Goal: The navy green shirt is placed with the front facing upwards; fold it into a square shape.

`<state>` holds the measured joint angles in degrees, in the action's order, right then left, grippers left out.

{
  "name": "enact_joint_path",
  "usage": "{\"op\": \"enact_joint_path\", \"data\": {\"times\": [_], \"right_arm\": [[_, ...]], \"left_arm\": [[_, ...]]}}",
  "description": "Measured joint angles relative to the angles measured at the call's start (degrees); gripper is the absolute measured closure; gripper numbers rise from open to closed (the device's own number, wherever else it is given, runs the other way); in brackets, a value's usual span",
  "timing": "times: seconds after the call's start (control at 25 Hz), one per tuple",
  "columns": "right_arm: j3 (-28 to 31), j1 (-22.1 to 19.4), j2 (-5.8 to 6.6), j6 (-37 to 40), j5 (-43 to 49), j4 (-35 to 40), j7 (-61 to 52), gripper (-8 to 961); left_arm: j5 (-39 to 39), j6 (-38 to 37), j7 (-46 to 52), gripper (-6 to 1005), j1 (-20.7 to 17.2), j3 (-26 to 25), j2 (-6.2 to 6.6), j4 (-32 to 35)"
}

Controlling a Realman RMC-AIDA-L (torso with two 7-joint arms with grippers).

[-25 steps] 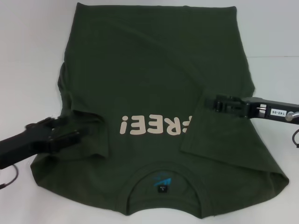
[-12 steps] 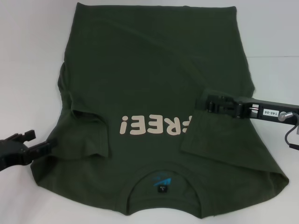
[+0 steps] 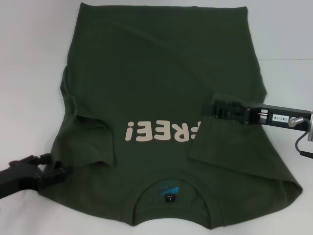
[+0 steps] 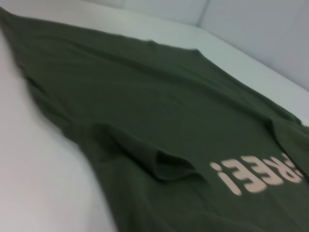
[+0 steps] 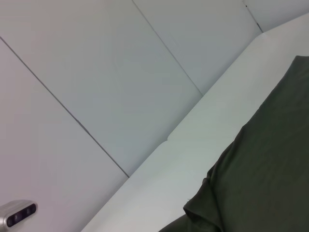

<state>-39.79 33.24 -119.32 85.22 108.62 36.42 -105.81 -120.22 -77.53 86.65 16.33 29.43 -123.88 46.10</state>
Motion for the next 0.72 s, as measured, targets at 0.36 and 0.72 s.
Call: {"op": "enact_joint_path", "data": {"times": [0.36, 0.72], "right_arm": [[0.4, -0.1, 0.0, 0.4, 0.0, 0.0, 0.0, 37], [0.4, -0.1, 0.23, 0.3, 0.0, 0.1, 0.0, 37]], "left_arm": [[-0.1, -3.3, 0.1, 137, 0.7, 3.7, -0.13, -0.3], [-0.1, -5.0, 0.1, 137, 0.6, 3.6, -0.13, 0.6]]}}
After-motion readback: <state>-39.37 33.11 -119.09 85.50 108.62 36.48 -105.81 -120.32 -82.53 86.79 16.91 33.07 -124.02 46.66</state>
